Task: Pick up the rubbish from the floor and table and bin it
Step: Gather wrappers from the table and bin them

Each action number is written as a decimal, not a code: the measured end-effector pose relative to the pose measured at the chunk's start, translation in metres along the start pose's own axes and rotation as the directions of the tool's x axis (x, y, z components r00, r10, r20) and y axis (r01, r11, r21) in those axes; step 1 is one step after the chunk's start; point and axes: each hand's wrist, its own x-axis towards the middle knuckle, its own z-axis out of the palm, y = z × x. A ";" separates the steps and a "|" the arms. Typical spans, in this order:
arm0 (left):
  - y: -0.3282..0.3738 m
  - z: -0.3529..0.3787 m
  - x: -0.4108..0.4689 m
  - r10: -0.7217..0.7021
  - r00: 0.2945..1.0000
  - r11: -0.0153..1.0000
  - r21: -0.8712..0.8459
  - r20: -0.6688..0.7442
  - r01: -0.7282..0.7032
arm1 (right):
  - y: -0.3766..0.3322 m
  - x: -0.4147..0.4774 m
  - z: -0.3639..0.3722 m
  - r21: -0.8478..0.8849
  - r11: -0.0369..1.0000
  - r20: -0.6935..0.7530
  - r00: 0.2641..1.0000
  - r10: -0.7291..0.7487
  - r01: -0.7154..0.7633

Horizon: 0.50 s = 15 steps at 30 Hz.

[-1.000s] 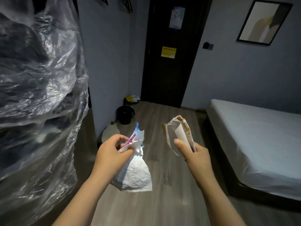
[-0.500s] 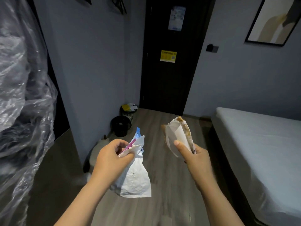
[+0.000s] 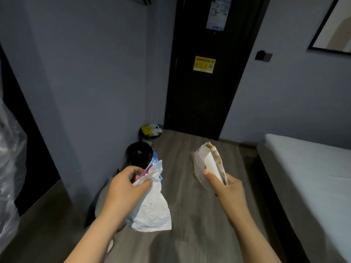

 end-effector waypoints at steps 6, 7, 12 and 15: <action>-0.025 0.013 0.099 -0.026 0.999 0.999 0.049 0.029 0.025 | 0.009 0.083 0.049 -0.006 0.999 0.012 0.999 0.040 -0.040; -0.031 0.016 0.112 -0.035 0.999 0.997 0.065 0.035 0.033 | 0.012 0.096 0.054 0.001 0.999 0.020 0.999 0.042 -0.042; -0.053 0.038 0.185 -0.081 0.995 0.982 0.177 0.056 0.070 | 0.030 0.173 0.077 0.064 0.995 0.056 0.996 0.075 -0.078; -0.059 0.062 0.231 -0.099 0.995 0.980 0.175 0.032 0.092 | 0.043 0.226 0.088 0.080 0.991 0.071 0.992 0.102 -0.108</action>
